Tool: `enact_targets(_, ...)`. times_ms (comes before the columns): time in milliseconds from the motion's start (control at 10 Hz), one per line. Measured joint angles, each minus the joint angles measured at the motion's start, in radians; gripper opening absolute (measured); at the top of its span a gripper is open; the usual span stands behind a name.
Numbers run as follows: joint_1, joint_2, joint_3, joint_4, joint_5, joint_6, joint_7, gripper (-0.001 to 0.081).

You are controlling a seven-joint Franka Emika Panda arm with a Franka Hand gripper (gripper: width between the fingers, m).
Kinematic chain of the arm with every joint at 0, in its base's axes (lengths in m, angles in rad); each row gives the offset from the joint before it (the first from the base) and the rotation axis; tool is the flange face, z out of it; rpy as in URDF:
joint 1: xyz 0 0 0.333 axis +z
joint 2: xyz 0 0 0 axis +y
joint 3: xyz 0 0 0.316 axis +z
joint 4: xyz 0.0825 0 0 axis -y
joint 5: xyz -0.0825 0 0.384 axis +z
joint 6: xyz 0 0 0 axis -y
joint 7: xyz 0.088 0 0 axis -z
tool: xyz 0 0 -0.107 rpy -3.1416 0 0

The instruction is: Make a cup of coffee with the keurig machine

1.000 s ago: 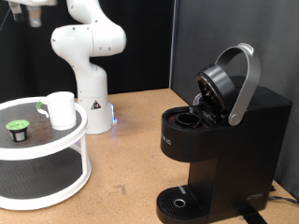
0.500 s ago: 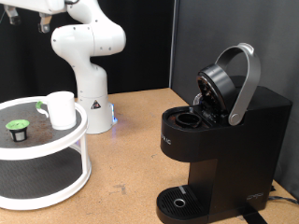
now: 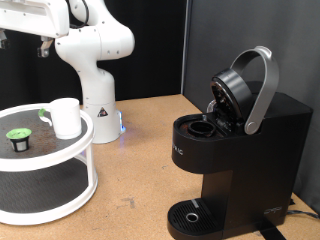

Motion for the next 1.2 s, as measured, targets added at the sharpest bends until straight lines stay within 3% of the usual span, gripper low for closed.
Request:
enact_targets(300,0.001,-0.017,-0.05,-0.035,0.005,0.097,-0.09,0.0807)
enact_targets(600,-0.001,-0.003,-0.113,-0.12,-0.005,0.228,-0.09,0.0807)
enact_targets(800,-0.007,0.046,-0.126,-0.169,-0.045,0.296,-0.042,0.0807)
enact_targets(900,-0.013,0.083,-0.123,-0.176,-0.06,0.324,-0.01,0.0807)
enact_targets(1000,-0.012,0.079,-0.125,-0.176,-0.057,0.324,-0.018,0.0807)
enact_targets(1200,-0.008,0.061,-0.15,-0.181,-0.05,0.348,-0.099,0.0807)
